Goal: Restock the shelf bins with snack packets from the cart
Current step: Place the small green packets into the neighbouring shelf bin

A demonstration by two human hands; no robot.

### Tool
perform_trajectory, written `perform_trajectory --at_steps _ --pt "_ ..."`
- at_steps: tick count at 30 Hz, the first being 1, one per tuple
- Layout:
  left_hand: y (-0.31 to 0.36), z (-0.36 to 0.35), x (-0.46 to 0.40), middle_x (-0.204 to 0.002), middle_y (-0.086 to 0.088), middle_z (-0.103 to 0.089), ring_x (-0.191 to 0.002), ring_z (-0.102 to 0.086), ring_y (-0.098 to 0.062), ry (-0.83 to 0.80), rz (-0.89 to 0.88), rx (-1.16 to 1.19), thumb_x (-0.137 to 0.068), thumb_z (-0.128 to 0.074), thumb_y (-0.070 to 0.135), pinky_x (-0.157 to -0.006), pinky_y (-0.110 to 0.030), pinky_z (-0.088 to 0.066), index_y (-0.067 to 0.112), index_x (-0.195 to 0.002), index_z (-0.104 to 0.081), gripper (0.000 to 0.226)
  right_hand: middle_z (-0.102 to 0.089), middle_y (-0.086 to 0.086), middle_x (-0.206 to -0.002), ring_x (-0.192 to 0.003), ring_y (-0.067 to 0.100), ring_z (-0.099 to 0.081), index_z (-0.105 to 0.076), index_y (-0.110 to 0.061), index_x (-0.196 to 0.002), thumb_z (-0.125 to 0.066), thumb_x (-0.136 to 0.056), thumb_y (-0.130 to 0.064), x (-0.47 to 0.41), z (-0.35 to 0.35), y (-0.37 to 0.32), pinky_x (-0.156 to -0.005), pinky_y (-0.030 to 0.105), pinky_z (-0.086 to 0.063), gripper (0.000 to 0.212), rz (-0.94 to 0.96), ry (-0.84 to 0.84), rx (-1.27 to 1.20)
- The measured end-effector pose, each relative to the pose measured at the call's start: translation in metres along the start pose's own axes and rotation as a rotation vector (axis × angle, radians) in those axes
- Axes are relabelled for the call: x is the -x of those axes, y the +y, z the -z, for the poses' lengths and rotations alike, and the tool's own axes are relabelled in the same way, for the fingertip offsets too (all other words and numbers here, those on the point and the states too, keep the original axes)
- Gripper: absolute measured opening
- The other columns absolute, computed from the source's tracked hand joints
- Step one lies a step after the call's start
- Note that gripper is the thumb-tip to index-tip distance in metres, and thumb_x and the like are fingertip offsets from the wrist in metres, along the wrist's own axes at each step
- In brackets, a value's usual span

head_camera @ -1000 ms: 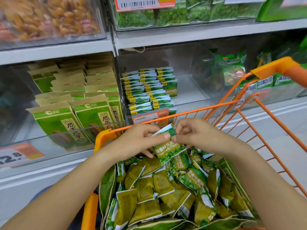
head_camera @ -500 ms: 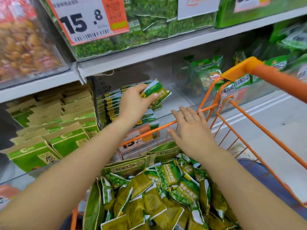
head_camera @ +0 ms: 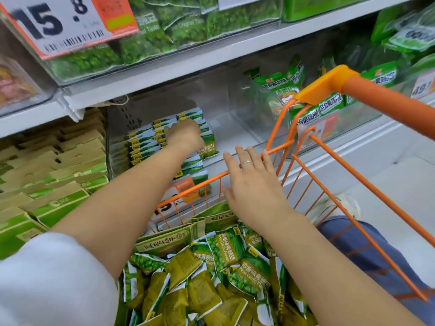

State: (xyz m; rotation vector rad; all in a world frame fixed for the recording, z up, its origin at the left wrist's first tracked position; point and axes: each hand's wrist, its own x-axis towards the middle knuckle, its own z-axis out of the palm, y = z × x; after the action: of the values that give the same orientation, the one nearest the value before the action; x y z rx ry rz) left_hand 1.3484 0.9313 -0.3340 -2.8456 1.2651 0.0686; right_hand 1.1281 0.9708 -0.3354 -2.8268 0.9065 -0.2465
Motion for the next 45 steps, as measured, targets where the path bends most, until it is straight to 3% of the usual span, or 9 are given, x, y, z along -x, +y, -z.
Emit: perform_trajectory --at_steps 6,10,14,17,25,30,36,40,45 --pt "-0.020 0.016 0.036 -0.117 -0.001 -0.066 -0.110 -0.058 -0.025 0.233 -0.077 0.377 -0.090 -0.060 0.035 -0.095 -0.038 -0.047 0.024 -0.115 -0.064 0.028 -0.038 0.009 -0.148 -0.142 0.025 -0.025 -0.028 -0.013 -0.147 -0.049 -0.097 -0.031 0.004 0.007 -0.009 -0.116 0.038 -0.015 0.058 0.075 0.145 -0.155" --pt "-0.027 0.038 0.126 -0.096 0.011 -0.066 -0.085 -0.055 -0.006 0.393 -0.270 0.671 -0.091 -0.059 0.021 -0.078 -0.021 -0.041 0.021 -0.106 -0.069 0.018 -0.066 -0.007 -0.104 -0.100 0.016 -0.059 -0.057 -0.025 -0.114 -0.053 -0.094 -0.039 0.012 0.015 -0.025 -0.076 0.030 -0.043 0.025 0.226 0.051 -0.230" --pt "-0.055 0.012 0.200 -0.075 0.013 -0.066 -0.068 -0.057 -0.002 0.214 -0.306 0.737 -0.091 -0.061 0.021 -0.062 -0.010 -0.041 0.020 -0.091 -0.071 0.010 -0.067 -0.011 -0.108 -0.101 0.015 -0.062 -0.058 -0.031 -0.117 -0.062 -0.087 -0.046 0.020 -0.007 -0.035 -0.076 0.027 -0.043 0.033 0.362 -0.374 -0.061" --pt "-0.081 -0.017 0.221 -0.073 0.012 -0.067 -0.068 -0.061 -0.003 0.102 -0.267 0.646 -0.088 -0.060 0.029 -0.070 -0.024 -0.050 0.024 -0.087 -0.072 0.013 -0.059 -0.006 -0.130 -0.117 0.019 -0.055 -0.052 -0.033 -0.132 -0.064 -0.086 -0.046 0.025 -0.030 -0.043 -0.085 0.029 -0.044 0.049 0.414 -0.503 -0.022" --pt "-0.102 -0.029 0.218 -0.077 0.012 -0.068 -0.072 -0.060 0.003 0.093 -0.239 0.700 -0.093 -0.059 0.021 -0.069 -0.015 -0.047 0.028 -0.090 -0.069 0.012 -0.067 -0.002 -0.113 -0.105 0.021 -0.061 -0.064 -0.027 -0.115 -0.048 -0.098 -0.032 0.025 -0.045 -0.056 -0.081 0.032 -0.046 0.024 0.559 -0.399 0.083" --pt "-0.106 -0.028 0.218 -0.086 0.015 -0.067 -0.079 -0.059 0.005 -0.028 -0.288 0.777 -0.096 -0.056 0.032 -0.068 -0.006 -0.038 0.025 -0.099 -0.071 0.017 -0.068 -0.011 -0.089 -0.079 0.011 -0.060 -0.062 -0.033 -0.098 -0.054 -0.095 -0.036 0.016 -0.016 -0.052 -0.068 0.030 -0.045 0.009 0.405 -0.202 -0.262" --pt "-0.105 -0.027 0.222 -0.096 0.011 -0.069 -0.089 -0.061 0.000 -0.049 -0.272 0.800 -0.096 -0.056 0.031 -0.076 -0.012 -0.046 0.022 -0.101 -0.071 0.018 -0.057 -0.007 -0.125 -0.111 0.017 -0.056 -0.056 -0.033 -0.120 -0.060 -0.089 -0.046 0.029 -0.041 -0.057 -0.085 0.031 -0.044 0.034 0.501 -0.502 0.084" --pt "-0.103 -0.028 0.222 -0.098 0.009 -0.067 -0.089 -0.059 0.001 -0.106 -0.302 0.723 -0.096 -0.056 0.029 -0.075 -0.008 -0.043 0.021 -0.106 -0.069 0.018 -0.062 -0.004 -0.105 -0.097 0.018 -0.059 -0.060 -0.024 -0.103 -0.054 -0.095 -0.035 0.028 -0.045 -0.059 -0.076 0.033 -0.046 0.015 0.557 -0.391 0.048" --pt "-0.107 -0.023 0.221 -0.095 -0.004 -0.071 -0.094 -0.066 -0.017 -0.146 -0.274 0.918 -0.095 -0.048 0.051 -0.090 -0.044 -0.053 0.025 -0.098 -0.072 0.036 -0.069 -0.008 -0.085 -0.080 0.012 -0.064 -0.059 -0.028 -0.094 -0.057 -0.094 -0.029 0.019 -0.017 -0.047 -0.073 0.034 -0.051 0.002 0.410 -0.223 -0.325"
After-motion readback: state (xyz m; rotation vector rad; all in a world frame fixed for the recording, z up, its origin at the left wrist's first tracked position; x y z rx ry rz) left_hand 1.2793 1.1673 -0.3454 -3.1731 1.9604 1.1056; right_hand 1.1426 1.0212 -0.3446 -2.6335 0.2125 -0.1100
